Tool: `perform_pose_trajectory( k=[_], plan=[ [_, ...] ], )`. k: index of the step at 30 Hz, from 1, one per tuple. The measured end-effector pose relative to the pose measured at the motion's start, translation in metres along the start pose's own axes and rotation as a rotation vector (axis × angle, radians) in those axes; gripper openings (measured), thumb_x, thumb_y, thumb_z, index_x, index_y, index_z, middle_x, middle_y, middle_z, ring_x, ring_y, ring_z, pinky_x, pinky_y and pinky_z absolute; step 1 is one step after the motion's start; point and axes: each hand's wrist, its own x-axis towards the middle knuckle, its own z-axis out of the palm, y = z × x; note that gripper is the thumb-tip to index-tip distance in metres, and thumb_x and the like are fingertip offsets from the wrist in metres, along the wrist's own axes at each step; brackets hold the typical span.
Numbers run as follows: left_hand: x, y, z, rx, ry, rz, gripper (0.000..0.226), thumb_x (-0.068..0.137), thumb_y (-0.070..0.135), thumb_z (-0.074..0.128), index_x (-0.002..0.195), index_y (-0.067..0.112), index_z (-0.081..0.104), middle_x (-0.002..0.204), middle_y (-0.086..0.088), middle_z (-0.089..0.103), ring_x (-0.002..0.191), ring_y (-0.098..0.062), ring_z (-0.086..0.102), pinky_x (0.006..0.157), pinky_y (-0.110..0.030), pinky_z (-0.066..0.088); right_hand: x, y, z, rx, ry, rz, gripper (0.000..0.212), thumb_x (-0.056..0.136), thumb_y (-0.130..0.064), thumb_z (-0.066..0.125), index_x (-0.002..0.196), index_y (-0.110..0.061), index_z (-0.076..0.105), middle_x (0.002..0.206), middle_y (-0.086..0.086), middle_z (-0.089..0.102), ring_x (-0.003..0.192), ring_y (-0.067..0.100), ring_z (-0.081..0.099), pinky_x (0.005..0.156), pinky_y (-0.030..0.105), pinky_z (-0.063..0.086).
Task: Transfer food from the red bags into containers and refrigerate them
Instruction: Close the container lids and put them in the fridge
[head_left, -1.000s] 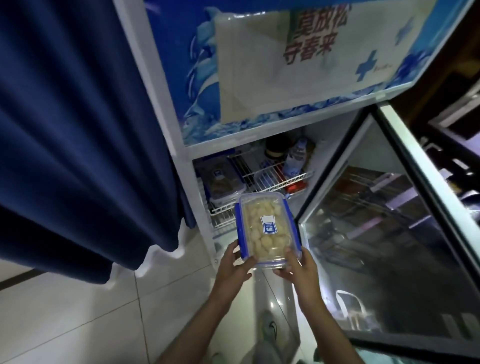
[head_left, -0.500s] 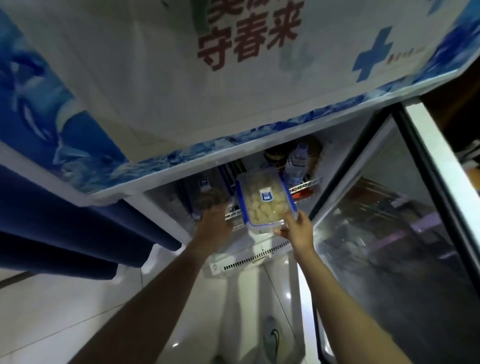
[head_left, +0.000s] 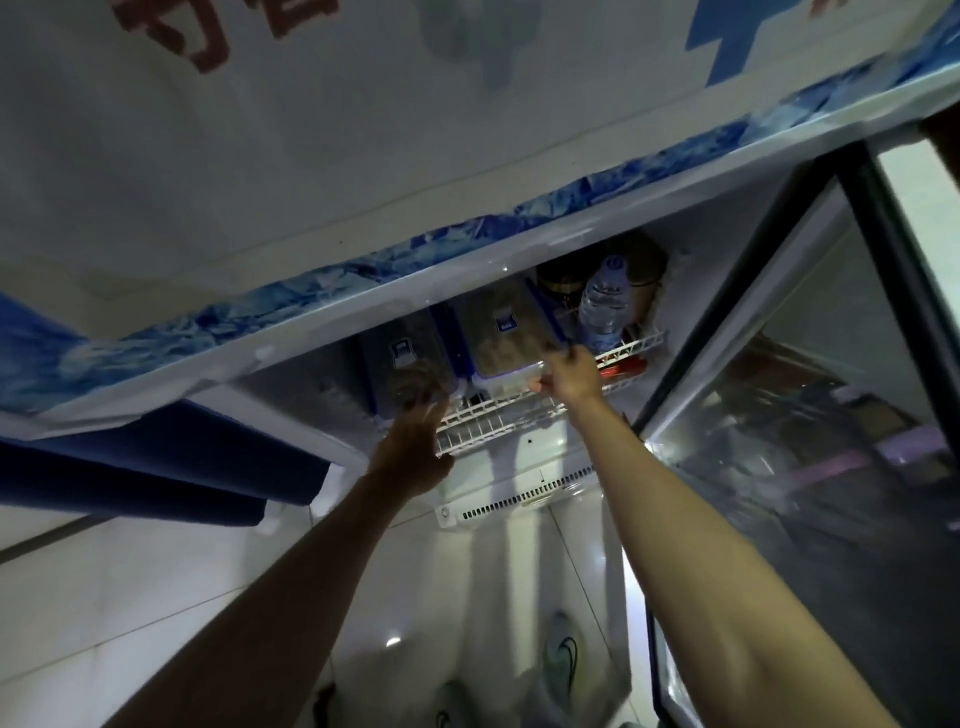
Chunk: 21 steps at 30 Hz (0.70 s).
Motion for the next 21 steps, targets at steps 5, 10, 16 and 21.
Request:
perform_pose_trajectory(
  k=[5, 10, 16, 21],
  plan=[
    [-0.001, -0.002, 0.004, 0.035, -0.007, -0.025, 0.095, 0.090, 0.021, 0.067, 0.163, 0.035, 0.008, 0.173, 0.002, 0.001, 0.159, -0.026, 0.005, 0.121, -0.054, 0.034, 0.017, 0.004, 0.010, 0.105, -0.032, 0.066, 0.041, 0.093, -0.011, 0.073, 0.130, -0.011, 0.054, 0.111, 0.006, 0.068, 0.086, 0.028, 0.066, 0.055, 0.035, 0.063],
    [-0.004, 0.001, 0.002, 0.030, -0.052, -0.045, 0.098, 0.091, 0.018, 0.064, 0.163, 0.038, 0.000, 0.171, 0.006, -0.013, 0.158, -0.024, -0.008, 0.122, -0.055, 0.031, 0.015, 0.007, 0.009, -0.010, 0.000, 0.030, 0.049, 0.092, -0.027, 0.076, 0.133, -0.015, 0.053, 0.092, 0.008, 0.064, 0.058, 0.019, 0.054, 0.049, 0.031, 0.058],
    [-0.018, 0.006, -0.003, 0.107, -0.003, 0.016, 0.093, 0.091, 0.016, 0.063, 0.163, 0.031, 0.007, 0.171, -0.003, 0.014, 0.156, -0.025, 0.020, 0.122, -0.053, 0.031, -0.037, 0.007, -0.008, -0.383, 0.060, -0.234, 0.041, 0.090, -0.036, 0.068, 0.128, -0.027, 0.056, 0.117, 0.005, 0.066, 0.099, 0.026, 0.066, 0.093, 0.041, 0.055],
    [-0.057, 0.015, -0.005, 0.293, 0.089, 0.089, 0.081, 0.091, 0.022, 0.059, 0.162, 0.025, 0.022, 0.164, -0.003, 0.035, 0.152, -0.022, 0.031, 0.122, -0.053, 0.028, -0.118, 0.013, -0.029, -0.805, 0.053, -0.413, 0.043, 0.096, -0.018, 0.059, 0.139, -0.013, 0.055, 0.133, 0.014, 0.060, 0.116, 0.033, 0.061, 0.092, 0.036, 0.049]
  ],
)
